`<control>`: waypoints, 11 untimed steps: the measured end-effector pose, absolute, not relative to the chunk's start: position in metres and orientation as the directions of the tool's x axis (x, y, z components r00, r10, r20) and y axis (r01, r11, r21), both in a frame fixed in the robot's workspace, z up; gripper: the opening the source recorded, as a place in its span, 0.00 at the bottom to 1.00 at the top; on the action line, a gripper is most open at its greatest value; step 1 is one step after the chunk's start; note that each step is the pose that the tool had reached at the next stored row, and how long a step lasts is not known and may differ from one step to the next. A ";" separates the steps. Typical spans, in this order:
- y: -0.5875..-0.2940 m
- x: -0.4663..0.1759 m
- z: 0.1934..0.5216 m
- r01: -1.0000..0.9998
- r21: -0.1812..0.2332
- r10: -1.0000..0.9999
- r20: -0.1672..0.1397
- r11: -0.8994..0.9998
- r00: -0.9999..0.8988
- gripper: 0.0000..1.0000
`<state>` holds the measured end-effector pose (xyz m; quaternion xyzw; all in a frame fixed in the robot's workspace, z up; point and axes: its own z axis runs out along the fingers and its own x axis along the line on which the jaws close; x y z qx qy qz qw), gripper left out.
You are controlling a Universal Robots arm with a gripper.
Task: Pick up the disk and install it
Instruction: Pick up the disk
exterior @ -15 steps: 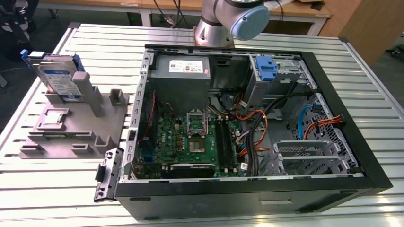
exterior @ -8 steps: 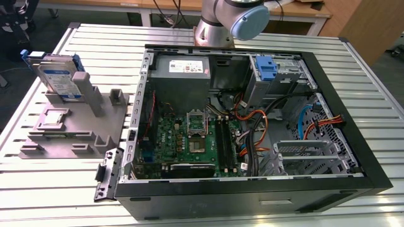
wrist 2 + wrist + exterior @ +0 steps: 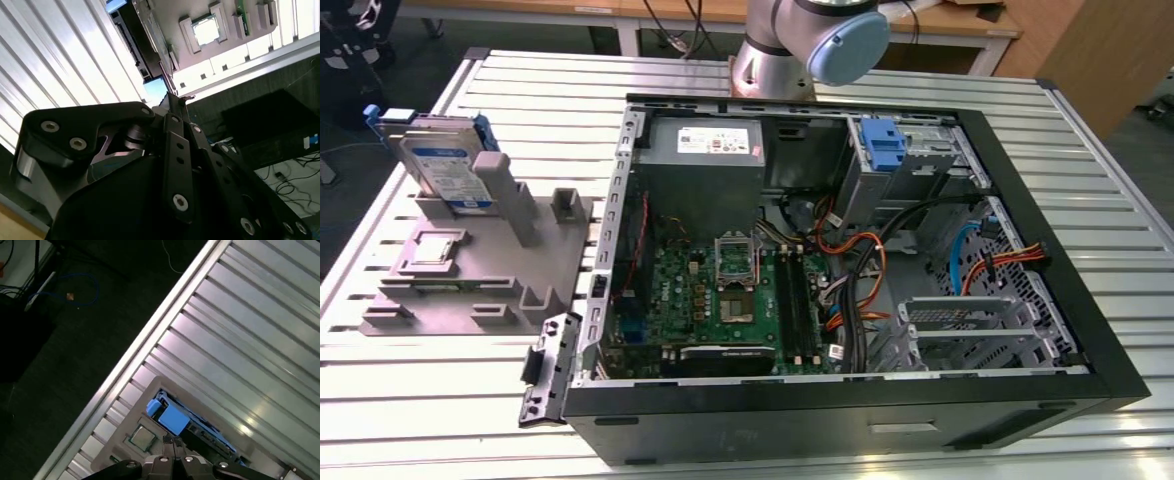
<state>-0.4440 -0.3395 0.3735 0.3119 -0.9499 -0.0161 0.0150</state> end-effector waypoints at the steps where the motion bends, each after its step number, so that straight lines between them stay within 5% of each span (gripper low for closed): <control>1: -0.339 -0.444 0.374 -0.605 0.040 -0.606 0.019 0.795 -0.795 0.10; 11: -0.340 -0.444 0.373 -0.722 0.040 -0.723 0.018 0.690 -0.690 0.10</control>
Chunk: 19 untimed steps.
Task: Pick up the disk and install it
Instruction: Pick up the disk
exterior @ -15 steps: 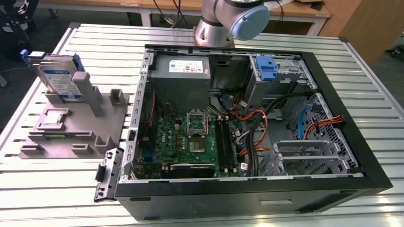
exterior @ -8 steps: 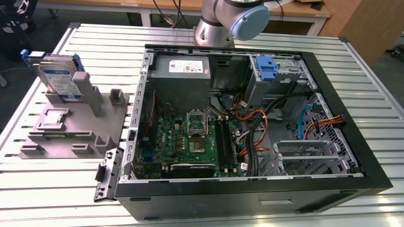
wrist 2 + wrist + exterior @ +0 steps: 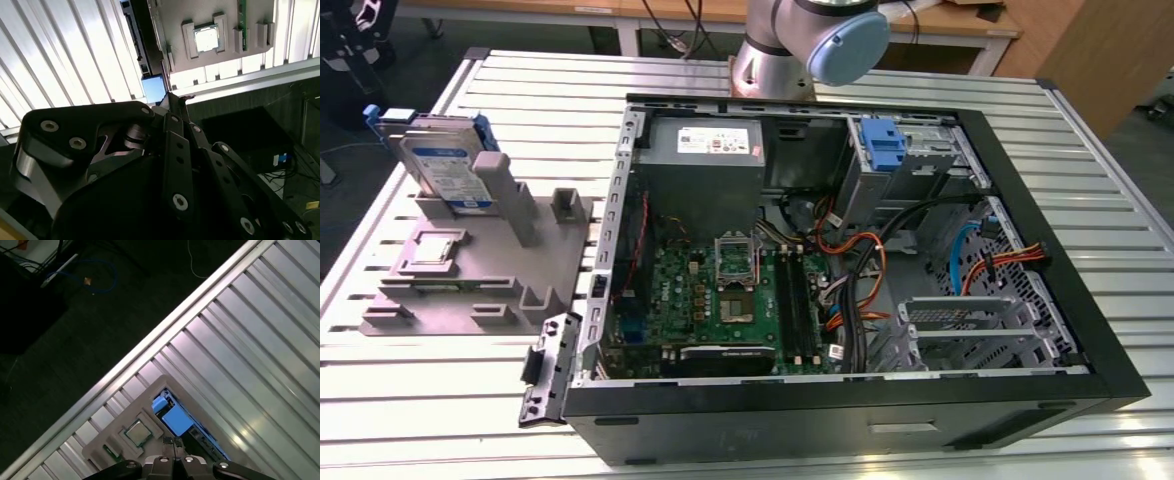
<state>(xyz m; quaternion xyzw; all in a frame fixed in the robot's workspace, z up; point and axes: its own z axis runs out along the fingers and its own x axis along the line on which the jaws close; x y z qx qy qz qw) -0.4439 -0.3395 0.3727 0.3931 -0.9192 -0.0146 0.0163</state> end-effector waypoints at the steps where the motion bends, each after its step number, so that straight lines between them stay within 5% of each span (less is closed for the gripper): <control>1: -0.339 -0.444 0.373 -0.725 0.040 -0.726 0.018 0.687 -0.687 0.10; 19: -0.340 -0.444 0.372 -0.745 0.039 -0.746 0.018 0.666 -0.666 0.10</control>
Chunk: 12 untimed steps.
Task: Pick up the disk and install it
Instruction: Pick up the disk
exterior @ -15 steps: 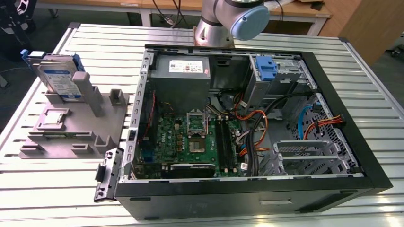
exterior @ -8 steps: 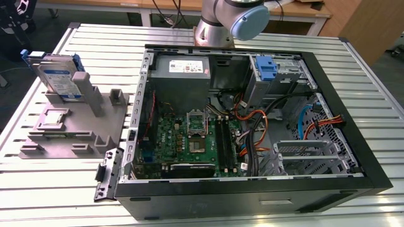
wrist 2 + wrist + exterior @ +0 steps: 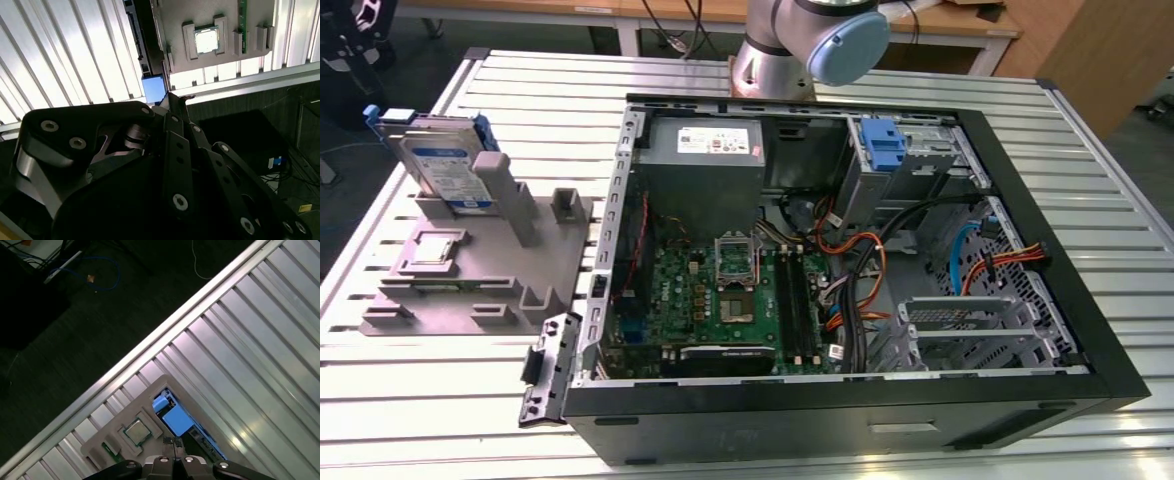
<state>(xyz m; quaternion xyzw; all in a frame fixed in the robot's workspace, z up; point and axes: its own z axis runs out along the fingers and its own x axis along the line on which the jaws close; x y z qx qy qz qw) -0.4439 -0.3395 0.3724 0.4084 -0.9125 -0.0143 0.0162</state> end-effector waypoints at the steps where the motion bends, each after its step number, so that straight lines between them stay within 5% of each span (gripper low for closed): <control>1: -0.340 -0.444 0.372 -0.755 0.039 -0.756 0.018 0.654 -0.654 0.10; 12: -0.340 -0.444 0.372 -0.866 0.039 -0.867 0.018 0.498 -0.497 0.10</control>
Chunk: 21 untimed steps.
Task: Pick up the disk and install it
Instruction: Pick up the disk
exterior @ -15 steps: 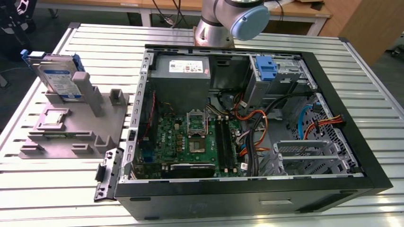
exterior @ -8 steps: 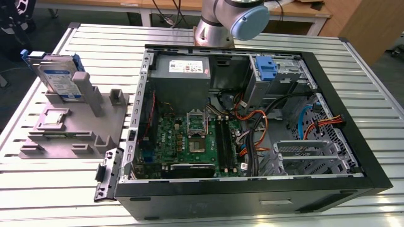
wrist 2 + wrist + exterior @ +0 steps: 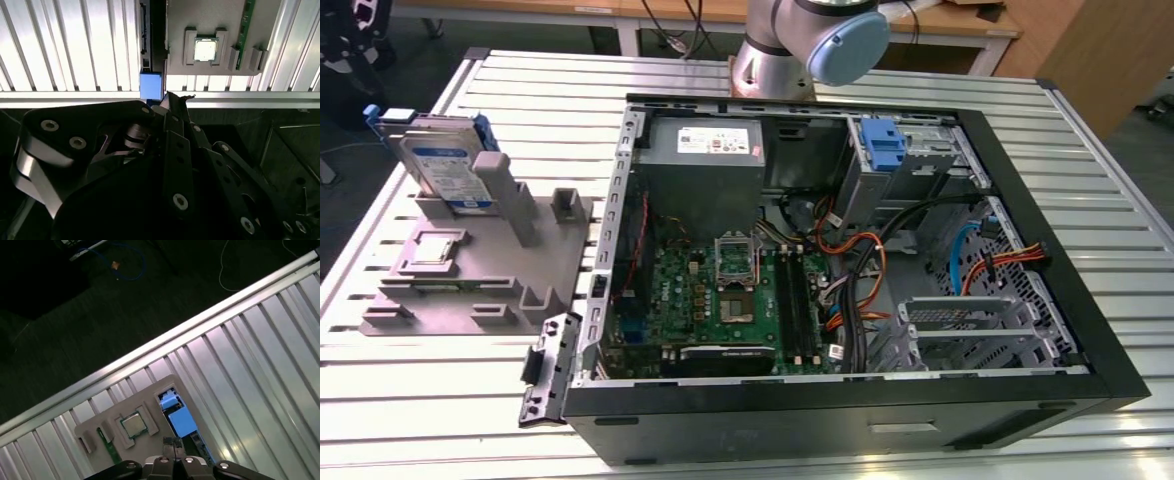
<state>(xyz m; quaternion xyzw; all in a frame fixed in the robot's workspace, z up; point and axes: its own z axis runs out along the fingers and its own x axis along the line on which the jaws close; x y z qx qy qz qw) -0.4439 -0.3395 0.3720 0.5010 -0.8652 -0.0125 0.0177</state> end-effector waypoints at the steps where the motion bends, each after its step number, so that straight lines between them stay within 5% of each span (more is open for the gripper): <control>1: -0.340 -0.444 0.372 -0.873 0.039 -0.874 0.018 0.485 -0.485 0.10; 21: -0.339 -0.444 0.370 -0.926 0.029 -0.926 0.013 0.377 -0.377 0.10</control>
